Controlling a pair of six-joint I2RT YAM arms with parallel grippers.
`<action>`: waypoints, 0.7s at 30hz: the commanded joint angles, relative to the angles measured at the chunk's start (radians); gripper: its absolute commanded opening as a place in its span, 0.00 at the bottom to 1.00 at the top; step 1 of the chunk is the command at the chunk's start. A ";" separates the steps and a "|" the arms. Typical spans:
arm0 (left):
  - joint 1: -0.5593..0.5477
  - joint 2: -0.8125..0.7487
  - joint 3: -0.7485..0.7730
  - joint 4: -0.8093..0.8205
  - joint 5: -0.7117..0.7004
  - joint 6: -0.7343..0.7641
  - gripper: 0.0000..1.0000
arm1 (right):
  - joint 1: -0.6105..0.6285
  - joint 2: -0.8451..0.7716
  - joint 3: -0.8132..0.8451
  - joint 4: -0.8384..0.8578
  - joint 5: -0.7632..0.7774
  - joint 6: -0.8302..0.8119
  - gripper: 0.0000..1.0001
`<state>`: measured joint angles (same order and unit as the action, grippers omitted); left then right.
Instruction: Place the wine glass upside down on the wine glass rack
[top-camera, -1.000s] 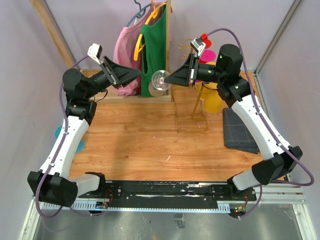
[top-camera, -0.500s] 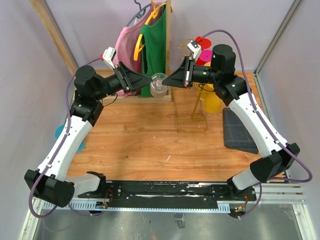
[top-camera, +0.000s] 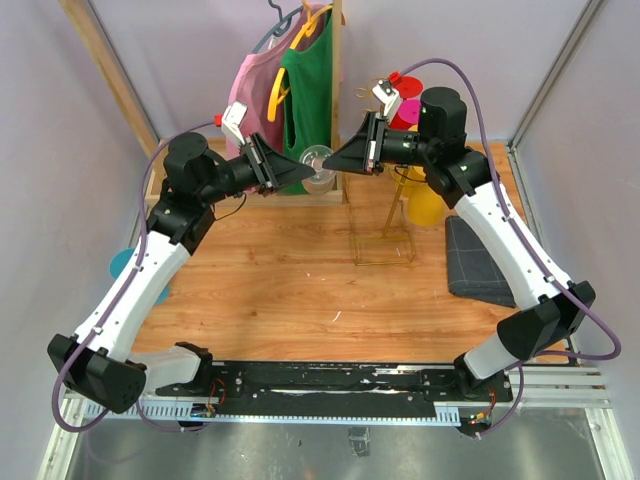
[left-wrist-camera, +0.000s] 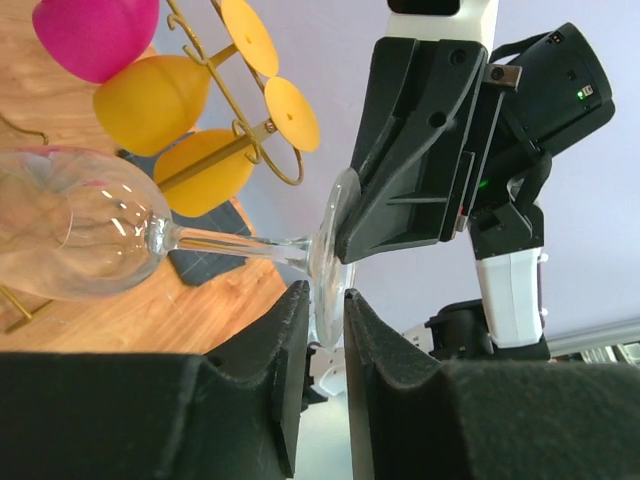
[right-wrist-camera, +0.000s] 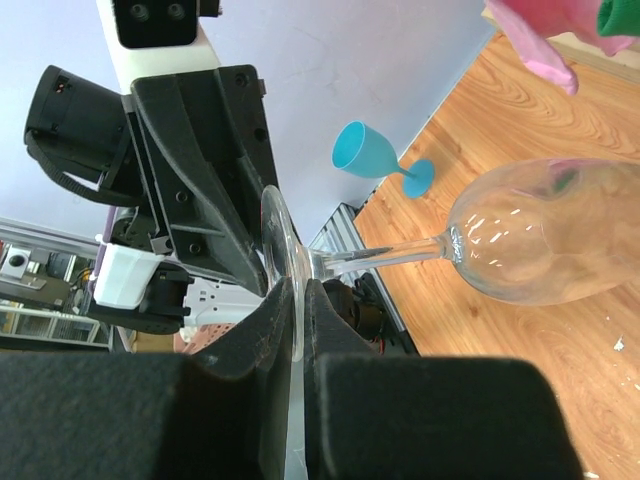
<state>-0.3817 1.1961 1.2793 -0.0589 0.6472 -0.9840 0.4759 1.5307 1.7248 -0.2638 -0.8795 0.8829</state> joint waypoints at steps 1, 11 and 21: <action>-0.028 0.010 0.056 -0.032 -0.044 0.042 0.22 | 0.030 -0.002 0.048 0.015 0.020 -0.039 0.01; -0.054 0.016 0.074 -0.054 -0.100 0.047 0.00 | 0.036 -0.009 0.040 -0.005 0.034 -0.062 0.01; -0.054 0.013 0.097 -0.064 -0.108 0.059 0.00 | 0.036 -0.017 0.026 -0.005 0.038 -0.068 0.01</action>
<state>-0.4232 1.2095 1.3308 -0.1467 0.5503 -0.9657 0.4763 1.5318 1.7363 -0.2874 -0.8513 0.8288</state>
